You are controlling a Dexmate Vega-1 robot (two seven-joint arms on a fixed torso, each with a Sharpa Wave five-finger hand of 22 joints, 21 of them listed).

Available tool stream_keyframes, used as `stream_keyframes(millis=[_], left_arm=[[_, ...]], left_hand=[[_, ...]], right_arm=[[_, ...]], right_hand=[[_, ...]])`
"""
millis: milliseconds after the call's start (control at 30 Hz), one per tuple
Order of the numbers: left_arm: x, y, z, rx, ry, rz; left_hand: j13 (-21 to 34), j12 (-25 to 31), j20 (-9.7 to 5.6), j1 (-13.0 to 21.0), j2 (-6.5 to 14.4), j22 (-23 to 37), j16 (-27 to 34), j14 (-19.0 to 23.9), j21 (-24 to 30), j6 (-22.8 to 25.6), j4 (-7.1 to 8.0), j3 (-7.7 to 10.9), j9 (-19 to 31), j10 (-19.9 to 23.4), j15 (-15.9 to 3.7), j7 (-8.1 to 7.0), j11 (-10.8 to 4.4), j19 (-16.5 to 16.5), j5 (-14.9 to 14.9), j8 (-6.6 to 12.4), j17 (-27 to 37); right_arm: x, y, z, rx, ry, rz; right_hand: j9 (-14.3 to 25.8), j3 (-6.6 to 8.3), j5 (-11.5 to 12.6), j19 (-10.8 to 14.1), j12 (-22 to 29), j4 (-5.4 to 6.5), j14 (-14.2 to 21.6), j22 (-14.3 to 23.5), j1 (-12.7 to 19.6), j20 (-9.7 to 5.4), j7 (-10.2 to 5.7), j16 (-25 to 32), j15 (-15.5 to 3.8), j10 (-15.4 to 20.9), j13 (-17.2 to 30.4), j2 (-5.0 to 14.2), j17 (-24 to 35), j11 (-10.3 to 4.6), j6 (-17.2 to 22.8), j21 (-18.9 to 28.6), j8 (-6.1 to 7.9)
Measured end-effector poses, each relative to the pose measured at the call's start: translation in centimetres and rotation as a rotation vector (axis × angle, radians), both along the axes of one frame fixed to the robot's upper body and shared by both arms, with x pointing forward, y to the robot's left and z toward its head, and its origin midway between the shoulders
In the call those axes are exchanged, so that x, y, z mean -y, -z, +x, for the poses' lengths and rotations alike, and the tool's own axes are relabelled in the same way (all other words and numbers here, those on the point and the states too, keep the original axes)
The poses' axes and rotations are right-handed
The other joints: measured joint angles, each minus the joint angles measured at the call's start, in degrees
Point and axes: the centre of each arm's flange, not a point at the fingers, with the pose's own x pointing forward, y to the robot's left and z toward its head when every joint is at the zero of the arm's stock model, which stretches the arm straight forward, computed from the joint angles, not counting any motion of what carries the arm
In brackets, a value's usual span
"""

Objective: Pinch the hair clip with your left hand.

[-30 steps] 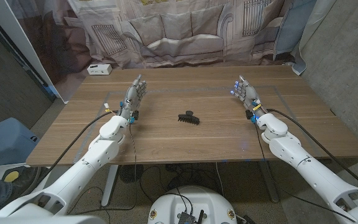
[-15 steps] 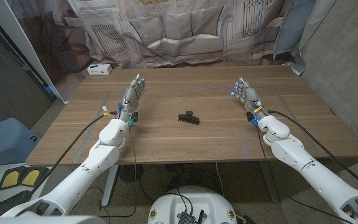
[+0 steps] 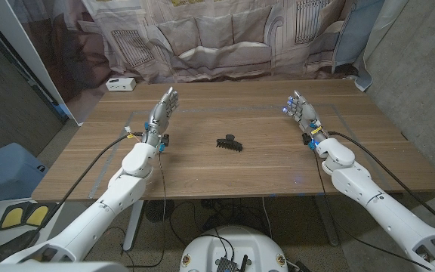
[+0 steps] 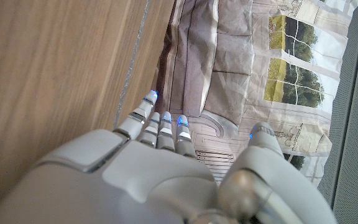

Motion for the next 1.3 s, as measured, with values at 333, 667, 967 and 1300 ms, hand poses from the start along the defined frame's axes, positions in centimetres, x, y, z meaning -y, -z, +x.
stream_keyframes(millis=[333, 667, 967, 1300], left_arm=[[0.7, -0.6, -0.7, 0.011, 0.06, 0.051], [0.7, -0.4, -2.2, 0.056, 0.095, 0.064], [1.5, -0.7, -2.7, 0.096, 0.131, 0.129], [2.2, -0.7, -3.1, 0.123, 0.148, 0.202]], left_hand=[[0.0, 0.12, 0.18, 0.69, 0.06, 0.0, 0.36, 1.33, 0.0, 0.76, -0.41, -0.17, 0.28, 1.18, 0.1, 0.21, 0.61, 1.7, 0.0, 0.01, 0.0], [-0.01, 0.55, 0.23, 1.76, -0.21, -0.01, 0.35, 3.43, 0.0, 2.71, -0.85, 0.09, 0.28, 3.14, -0.56, 0.31, 0.06, 3.21, 0.01, 0.01, -0.01], [-0.01, 0.54, 0.2, 2.57, 0.6, -0.01, 0.35, 4.09, 0.0, 3.94, -1.56, 0.5, 0.28, 3.84, -0.62, 0.31, 0.0, 3.74, 0.01, 0.01, -0.01], [-0.01, 0.78, -0.08, 5.14, 1.82, -0.01, 0.35, 5.02, -0.68, 4.66, -2.8, 1.83, 0.27, 4.66, -0.92, 0.21, -0.22, 4.74, 0.01, 0.01, -0.01]], right_arm=[[0.4, -0.5, 0.3, 0.009, -0.008, -0.002], [0.2, -0.9, 0.0, 0.033, 0.006, 0.012], [-0.3, -0.7, -0.7, 0.041, 0.027, 0.031], [-0.5, -0.3, -1.7, 0.041, 0.051, 0.035]], right_hand=[[0.0, 0.0, 0.0, 0.0, 0.0, 0.0, 0.0, 0.0, 0.0, 0.0, 0.31, -0.07, 0.0, 0.52, -0.01, 0.0, 0.0, 0.09, 0.31, 0.0, 0.22], [0.01, 0.0, 0.0, -0.01, 0.0, 0.0, 0.0, -0.04, 0.0, 0.01, 0.31, -0.27, 0.0, 0.52, -0.01, 0.0, 0.01, 0.09, 0.31, 0.0, 0.22], [0.02, 0.0, 0.0, -0.01, 0.0, 0.0, 0.0, -0.15, 0.0, 0.01, 0.4, -0.27, 0.0, 0.83, -0.01, 0.0, 0.01, 0.41, 0.82, -0.46, 0.22], [0.16, -0.01, 0.0, 0.13, 0.0, 0.0, 0.31, -0.15, 0.0, 0.15, 0.41, -0.27, 0.31, 0.83, -0.01, 0.0, 0.01, 0.4, 0.83, -0.46, 0.22]])
